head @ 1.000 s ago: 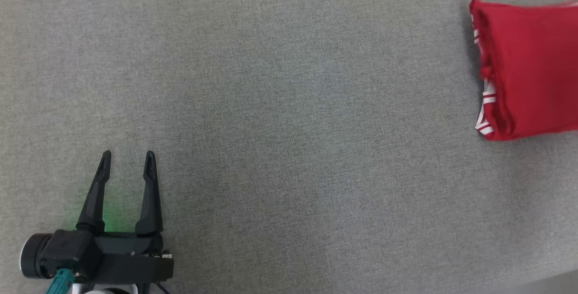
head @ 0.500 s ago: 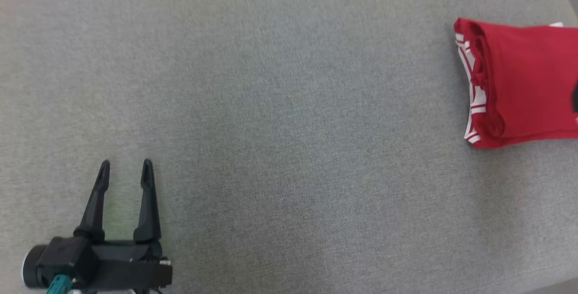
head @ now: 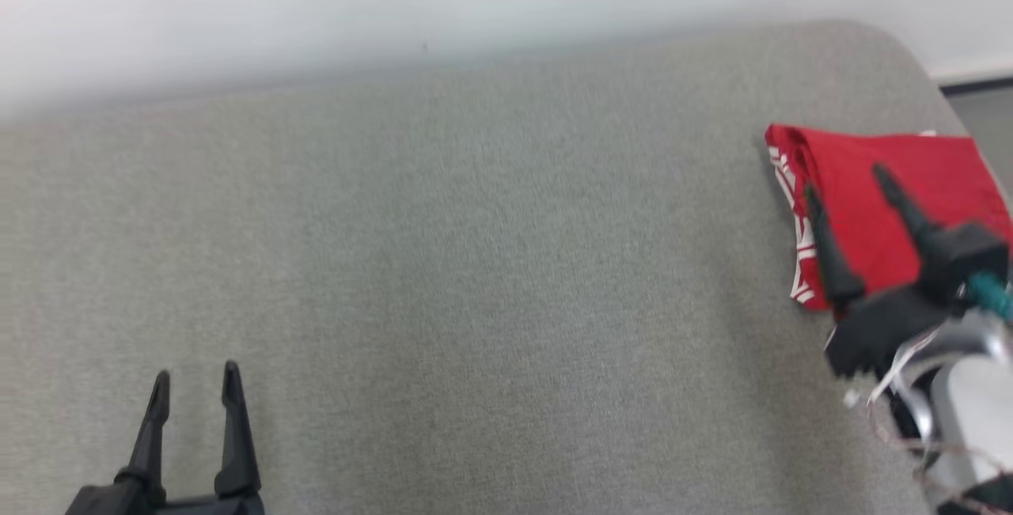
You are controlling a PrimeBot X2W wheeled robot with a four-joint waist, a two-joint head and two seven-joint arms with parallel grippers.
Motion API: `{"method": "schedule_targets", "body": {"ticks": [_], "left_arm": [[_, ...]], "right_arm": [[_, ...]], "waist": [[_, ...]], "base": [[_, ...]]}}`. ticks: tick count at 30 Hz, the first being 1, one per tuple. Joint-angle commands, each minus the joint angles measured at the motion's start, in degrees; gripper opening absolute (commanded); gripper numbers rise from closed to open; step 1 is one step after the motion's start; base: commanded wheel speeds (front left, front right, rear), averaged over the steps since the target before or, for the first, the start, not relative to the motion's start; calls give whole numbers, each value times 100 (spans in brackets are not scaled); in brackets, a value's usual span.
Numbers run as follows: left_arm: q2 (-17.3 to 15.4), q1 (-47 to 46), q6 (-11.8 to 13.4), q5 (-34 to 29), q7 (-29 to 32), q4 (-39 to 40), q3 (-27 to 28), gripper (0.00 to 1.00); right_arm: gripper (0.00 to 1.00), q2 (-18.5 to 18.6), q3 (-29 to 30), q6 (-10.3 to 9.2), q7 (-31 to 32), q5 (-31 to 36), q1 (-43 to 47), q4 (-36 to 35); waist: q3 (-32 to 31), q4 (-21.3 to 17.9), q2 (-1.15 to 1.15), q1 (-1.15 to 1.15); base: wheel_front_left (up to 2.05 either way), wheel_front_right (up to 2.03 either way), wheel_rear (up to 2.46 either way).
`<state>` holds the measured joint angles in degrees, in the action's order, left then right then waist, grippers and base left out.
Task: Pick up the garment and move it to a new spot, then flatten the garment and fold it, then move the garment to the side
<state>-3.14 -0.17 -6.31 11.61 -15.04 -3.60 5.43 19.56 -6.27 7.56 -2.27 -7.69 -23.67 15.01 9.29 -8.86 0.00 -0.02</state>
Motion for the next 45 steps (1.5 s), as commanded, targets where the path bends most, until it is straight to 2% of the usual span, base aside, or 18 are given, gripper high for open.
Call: {"method": "schedule_targets", "body": {"ticks": [1, 9, 15, 22, 31, 45], "left_arm": [[17, 118, 46, 12, -16, -37, 37, 100], [28, 541, 207, 159, -16, -200, 73, 100], [28, 739, 284, 340, -16, -291, 125, 100], [27, 921, 572, 223, -16, -425, 28, 100], [28, 992, 450, -23, -16, -710, 11, 100], [29, 1069, 154, -257, -16, -617, 111, 100]], "right_arm": [[100, -42, -39, -16, -115, -122, 231, -4], [100, -248, -183, -16, -564, -454, 1191, 126], [100, -557, 33, -16, -860, -435, 1663, 204], [100, -913, 215, -16, -1042, -326, 1998, 301], [100, -1146, 326, -16, -1152, -230, 2264, 371], [100, -1214, 444, -16, -1193, -169, 2300, 465]], "waist": [[-498, 166, 0, 2], [-920, 293, 0, 2], [-1042, 350, 0, 2], [-1137, 404, 0, 2], [-1227, 462, 0, 2], [-1352, 578, 0, 2]], "base": [[0, 0, 0], [0, 0, 0], [0, 0, 0], [0, 0, 0], [0, 0, 0], [0, 0, 0]]}}
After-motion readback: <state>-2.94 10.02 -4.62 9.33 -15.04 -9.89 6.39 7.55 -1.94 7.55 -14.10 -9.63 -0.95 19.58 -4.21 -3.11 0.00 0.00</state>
